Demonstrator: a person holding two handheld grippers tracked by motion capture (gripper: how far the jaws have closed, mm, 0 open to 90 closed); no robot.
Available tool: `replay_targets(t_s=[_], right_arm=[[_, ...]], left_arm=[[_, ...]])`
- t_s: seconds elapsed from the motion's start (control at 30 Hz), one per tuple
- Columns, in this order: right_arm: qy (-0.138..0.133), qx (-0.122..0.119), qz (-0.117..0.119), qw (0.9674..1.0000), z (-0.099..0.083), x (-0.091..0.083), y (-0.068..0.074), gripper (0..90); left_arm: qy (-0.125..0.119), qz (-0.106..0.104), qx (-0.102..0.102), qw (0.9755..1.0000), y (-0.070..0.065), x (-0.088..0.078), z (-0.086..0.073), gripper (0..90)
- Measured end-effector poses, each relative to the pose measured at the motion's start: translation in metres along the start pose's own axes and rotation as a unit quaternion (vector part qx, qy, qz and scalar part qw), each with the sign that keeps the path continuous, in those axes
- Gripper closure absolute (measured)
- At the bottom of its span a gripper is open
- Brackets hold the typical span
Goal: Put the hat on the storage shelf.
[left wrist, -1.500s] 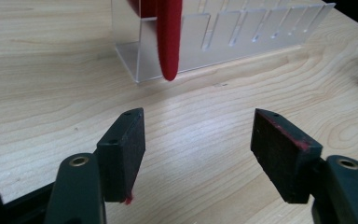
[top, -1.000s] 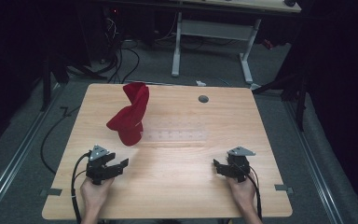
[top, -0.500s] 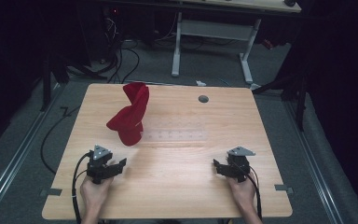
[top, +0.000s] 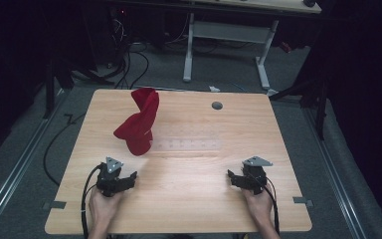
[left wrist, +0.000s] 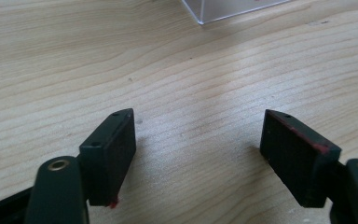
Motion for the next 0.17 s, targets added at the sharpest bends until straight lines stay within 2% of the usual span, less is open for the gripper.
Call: replay_targets(t_s=[0.17], right_arm=[[0.0,0.0,0.0,1.0,0.0,0.0,-0.0001,28.3]], left_arm=[[0.0,0.0,-0.002,1.0,0.0,-0.0002,-0.0001,25.3]])
Point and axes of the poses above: each handheld gripper's, and its own axes: x roughly forward along the jaws, z roughly out of its top, y roughly to its left, the point moved 6 cm from there along x, roughly forward along the jaws, and after that the axes turned 3 degrees about x, right-handed, at the moved point
